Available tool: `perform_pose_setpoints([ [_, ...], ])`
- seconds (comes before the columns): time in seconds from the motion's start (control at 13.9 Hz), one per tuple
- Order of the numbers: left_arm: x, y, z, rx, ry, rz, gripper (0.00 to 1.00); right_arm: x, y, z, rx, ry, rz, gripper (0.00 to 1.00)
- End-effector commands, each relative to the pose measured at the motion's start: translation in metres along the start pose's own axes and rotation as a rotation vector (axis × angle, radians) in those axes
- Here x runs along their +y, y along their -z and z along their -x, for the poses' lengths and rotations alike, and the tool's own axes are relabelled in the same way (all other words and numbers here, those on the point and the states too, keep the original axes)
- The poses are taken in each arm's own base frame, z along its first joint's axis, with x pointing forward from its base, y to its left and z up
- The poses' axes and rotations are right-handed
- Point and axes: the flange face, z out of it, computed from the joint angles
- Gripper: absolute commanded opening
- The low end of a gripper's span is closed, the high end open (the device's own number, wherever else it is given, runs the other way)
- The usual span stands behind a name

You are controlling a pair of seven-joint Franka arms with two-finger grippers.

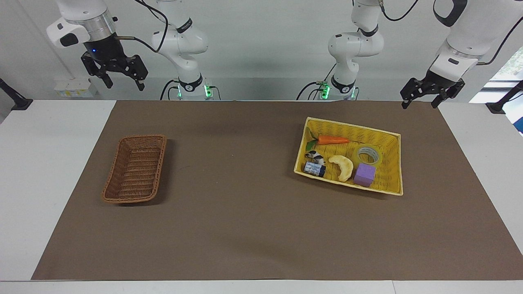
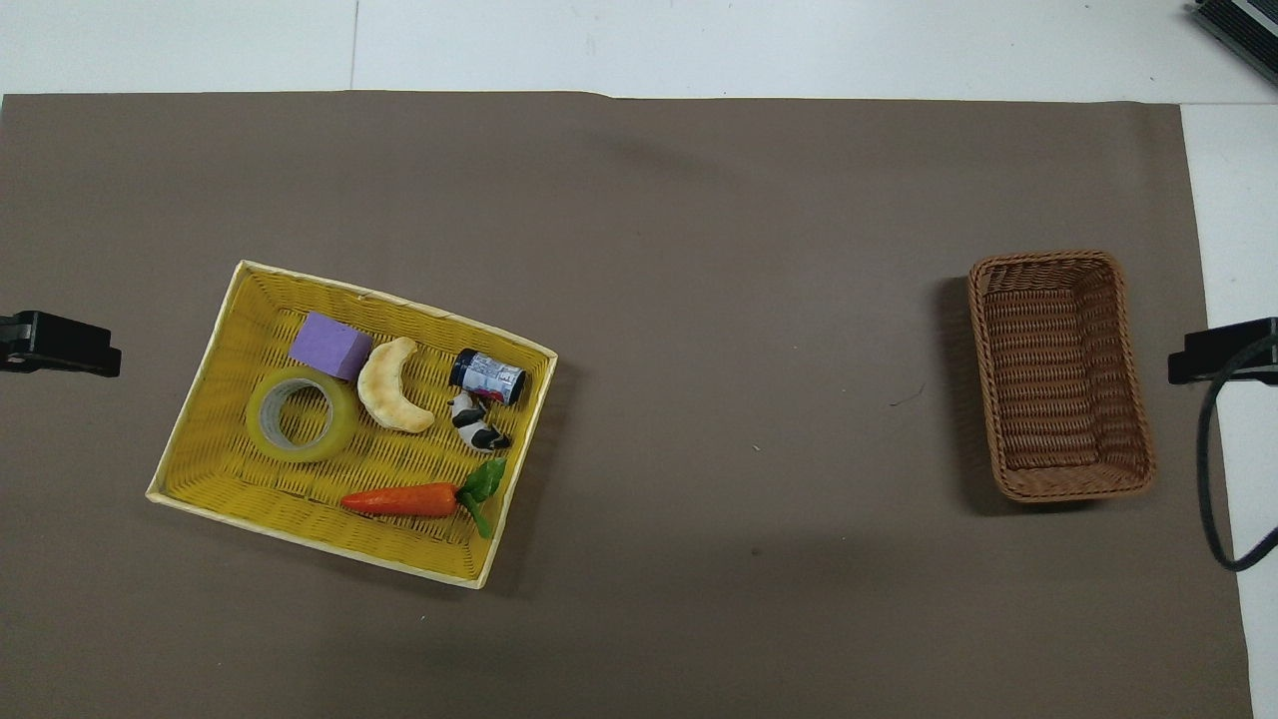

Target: Move tape to another basket

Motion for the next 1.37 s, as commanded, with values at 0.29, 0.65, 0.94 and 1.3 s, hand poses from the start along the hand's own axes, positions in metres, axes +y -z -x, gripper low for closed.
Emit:
perform_pose_setpoints([
  [0.29,-0.004,-0.005,0.011,-0.015,-0.034,-0.017,1.0,0.003,0.001,0.007,0.005,0.024,0.008,1.0],
  [0.65,-0.004,-0.012,0.012,-0.026,-0.039,-0.017,1.0,0.003,0.0,0.007,0.004,0.023,0.007,1.0],
  [0.94,-0.005,-0.021,0.009,-0.015,-0.038,-0.015,1.0,0.003,0.0,0.007,0.002,0.024,0.007,1.0],
  [1.3,-0.005,-0.021,0.009,-0.015,-0.039,-0.015,1.0,0.003,0.001,0.007,0.005,0.023,0.005,1.0],
])
